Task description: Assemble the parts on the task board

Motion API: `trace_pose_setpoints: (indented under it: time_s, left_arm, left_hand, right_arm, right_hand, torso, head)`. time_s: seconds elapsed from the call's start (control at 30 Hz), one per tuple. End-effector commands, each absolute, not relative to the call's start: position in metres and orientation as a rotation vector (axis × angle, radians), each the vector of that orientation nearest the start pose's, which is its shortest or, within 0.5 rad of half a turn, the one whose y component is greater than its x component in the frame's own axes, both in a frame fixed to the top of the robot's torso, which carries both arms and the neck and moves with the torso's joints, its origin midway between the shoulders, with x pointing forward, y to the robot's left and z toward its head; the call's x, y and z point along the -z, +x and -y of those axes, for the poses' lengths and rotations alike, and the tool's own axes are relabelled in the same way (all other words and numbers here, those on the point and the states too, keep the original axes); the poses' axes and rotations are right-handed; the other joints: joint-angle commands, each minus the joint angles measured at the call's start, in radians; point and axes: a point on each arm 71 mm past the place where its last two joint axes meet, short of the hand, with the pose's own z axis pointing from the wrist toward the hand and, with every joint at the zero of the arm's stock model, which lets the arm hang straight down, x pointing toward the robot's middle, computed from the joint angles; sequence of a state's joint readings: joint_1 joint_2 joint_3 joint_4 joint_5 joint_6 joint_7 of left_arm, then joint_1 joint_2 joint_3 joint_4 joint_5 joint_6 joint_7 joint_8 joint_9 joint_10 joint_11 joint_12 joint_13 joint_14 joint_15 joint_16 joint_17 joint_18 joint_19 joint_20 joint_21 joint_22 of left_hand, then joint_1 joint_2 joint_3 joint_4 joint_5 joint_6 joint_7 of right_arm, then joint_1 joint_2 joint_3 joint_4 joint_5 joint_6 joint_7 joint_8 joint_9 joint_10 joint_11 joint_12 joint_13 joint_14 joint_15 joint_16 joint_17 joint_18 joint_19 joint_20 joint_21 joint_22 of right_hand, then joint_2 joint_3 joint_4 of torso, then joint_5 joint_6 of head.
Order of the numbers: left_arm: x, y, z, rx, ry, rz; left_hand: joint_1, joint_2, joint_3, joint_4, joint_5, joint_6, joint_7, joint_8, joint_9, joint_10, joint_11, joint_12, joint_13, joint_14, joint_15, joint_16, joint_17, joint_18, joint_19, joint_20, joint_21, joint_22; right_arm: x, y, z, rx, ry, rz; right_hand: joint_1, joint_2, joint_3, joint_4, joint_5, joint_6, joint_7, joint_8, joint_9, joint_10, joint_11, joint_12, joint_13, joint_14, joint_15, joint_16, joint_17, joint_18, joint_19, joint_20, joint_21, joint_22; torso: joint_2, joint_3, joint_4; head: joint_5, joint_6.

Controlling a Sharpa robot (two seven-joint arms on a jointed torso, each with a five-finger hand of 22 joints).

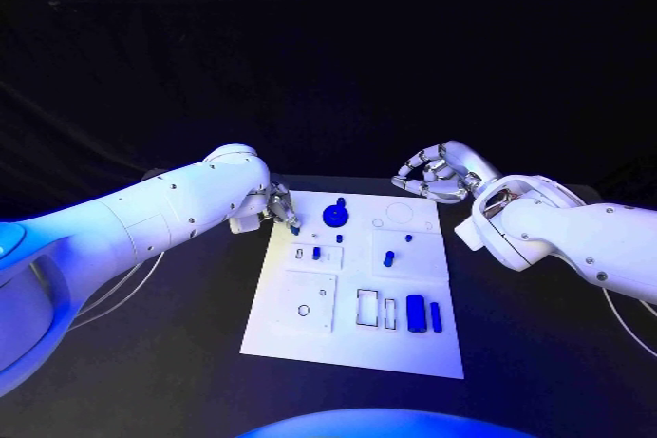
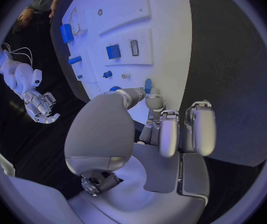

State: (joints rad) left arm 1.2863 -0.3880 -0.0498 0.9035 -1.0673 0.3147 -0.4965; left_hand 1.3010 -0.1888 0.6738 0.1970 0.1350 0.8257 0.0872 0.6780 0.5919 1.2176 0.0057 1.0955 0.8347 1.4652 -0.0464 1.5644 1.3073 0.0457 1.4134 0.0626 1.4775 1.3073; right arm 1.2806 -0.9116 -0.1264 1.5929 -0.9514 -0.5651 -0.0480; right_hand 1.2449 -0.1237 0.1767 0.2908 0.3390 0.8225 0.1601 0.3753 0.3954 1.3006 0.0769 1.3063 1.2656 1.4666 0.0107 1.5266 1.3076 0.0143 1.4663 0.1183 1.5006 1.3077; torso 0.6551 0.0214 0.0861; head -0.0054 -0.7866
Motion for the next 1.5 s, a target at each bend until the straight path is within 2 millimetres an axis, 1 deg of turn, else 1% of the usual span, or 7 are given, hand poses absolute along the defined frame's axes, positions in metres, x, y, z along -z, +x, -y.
trace_pose_setpoints:
  time_s: [0.03,0.27,0.5,0.63,0.87,1.1,1.5]
  left_arm:
    - [0.225,0.574,-0.155,0.265,-0.162,-2.412]
    - [0.226,0.573,-0.155,0.262,-0.161,-2.415]
    - [0.227,0.573,-0.155,0.270,-0.165,-2.406]
    - [0.226,0.573,-0.156,0.289,-0.180,-2.391]
    - [0.224,0.573,-0.156,0.354,-0.234,-2.352]
    - [0.219,0.571,-0.159,0.424,-0.297,-2.306]
    - [0.210,0.558,-0.169,0.478,-0.281,-2.281]
  left_hand:
    - [-0.004,-0.007,0.038,-0.032,0.004,0.004,-0.005,0.003,-0.002,0.005,0.002,0.006,0.001,0.104,-0.003,0.003,0.258,0.002,0.005,-0.003,0.007,0.076]
    - [-0.006,-0.009,0.043,-0.035,0.008,0.008,-0.007,0.003,-0.002,0.008,0.000,0.009,0.004,0.104,-0.004,0.004,0.260,0.001,0.007,-0.003,0.008,0.078]
    - [-0.001,-0.008,0.079,-0.067,0.029,0.014,-0.009,0.012,0.004,0.020,-0.004,0.011,0.011,0.106,-0.007,0.006,0.263,0.001,0.011,-0.005,0.010,0.083]
    - [-0.007,-0.004,0.136,-0.102,0.062,0.019,-0.001,0.017,0.010,0.039,0.001,0.014,0.020,0.106,-0.004,0.006,0.263,-0.002,0.017,-0.007,0.015,0.092]
    - [-0.019,-0.011,0.161,-0.123,0.086,0.028,-0.002,0.020,0.016,0.051,0.000,0.020,0.030,0.106,-0.005,0.006,0.263,-0.003,0.024,-0.007,0.019,0.100]
    - [-0.038,-0.022,0.187,-0.147,0.133,0.042,-0.004,0.020,0.023,0.068,-0.003,0.027,0.043,0.106,-0.008,0.006,0.263,-0.006,0.033,-0.011,0.025,0.112]
    - [-0.043,-0.027,0.192,-0.155,0.148,0.047,-0.006,0.020,0.025,0.073,-0.005,0.030,0.048,0.106,-0.010,0.006,0.263,-0.007,0.036,-0.012,0.027,0.116]
  right_arm:
    - [0.165,0.480,0.227,-0.824,0.356,-1.560]
    - [0.165,0.480,0.227,-0.824,0.356,-1.559]
    - [0.165,0.481,0.227,-0.825,0.355,-1.559]
    - [0.165,0.481,0.227,-0.825,0.355,-1.557]
    - [0.165,0.481,0.227,-0.826,0.355,-1.552]
    - [0.164,0.481,0.228,-0.824,0.357,-1.546]
    - [0.164,0.480,0.231,-0.819,0.361,-1.541]
  right_hand:
    - [-0.006,0.001,0.000,0.001,0.005,0.000,-0.006,0.004,-0.001,0.001,-0.004,-0.001,0.000,0.075,-0.010,-0.004,0.136,0.008,0.052,-0.010,-0.007,0.209]
    - [-0.006,0.001,0.000,0.001,0.005,0.000,-0.006,0.004,-0.001,0.001,-0.004,-0.001,0.000,0.075,-0.010,-0.004,0.136,0.008,0.052,-0.010,-0.007,0.209]
    - [-0.006,0.001,0.000,0.001,0.005,0.000,-0.006,0.004,-0.001,0.001,-0.004,-0.001,0.000,0.075,-0.010,-0.004,0.136,0.008,0.052,-0.010,-0.007,0.209]
    - [-0.006,0.001,0.000,0.001,0.005,0.000,-0.006,0.004,-0.001,0.001,-0.004,-0.001,0.000,0.075,-0.010,-0.004,0.136,0.008,0.052,-0.010,-0.007,0.209]
    - [-0.006,0.001,0.000,0.001,0.005,0.000,-0.006,0.004,-0.001,0.001,-0.004,-0.001,0.000,0.075,-0.010,-0.004,0.136,0.008,0.052,-0.010,-0.007,0.209]
    - [-0.008,0.002,0.000,0.001,0.005,0.000,-0.007,0.005,-0.001,0.002,-0.004,0.000,0.001,0.075,-0.010,-0.004,0.136,0.008,0.052,-0.010,-0.007,0.209]
    - [-0.009,0.002,-0.001,0.001,0.005,0.000,-0.007,0.005,-0.001,0.003,-0.004,0.000,0.002,0.075,-0.010,-0.005,0.135,0.008,0.052,-0.010,-0.007,0.209]
  torso:
    - [0.001,-0.0002,0.0003]
    - [0.001,0.0001,0.0002]
    - [0.000,0.0001,0.0008]
    - [-0.001,0.0000,0.0006]
    - [0.000,-0.0003,0.0008]
    - [-0.001,-0.0001,0.0004]
    - [-0.002,0.0001,0.0025]
  head:
    - [-0.001,-0.001]
    - [-0.001,-0.003]
    - [-0.001,-0.005]
    - [-0.001,-0.004]
    - [0.001,-0.003]
    - [0.003,-0.003]
    - [0.008,-0.002]
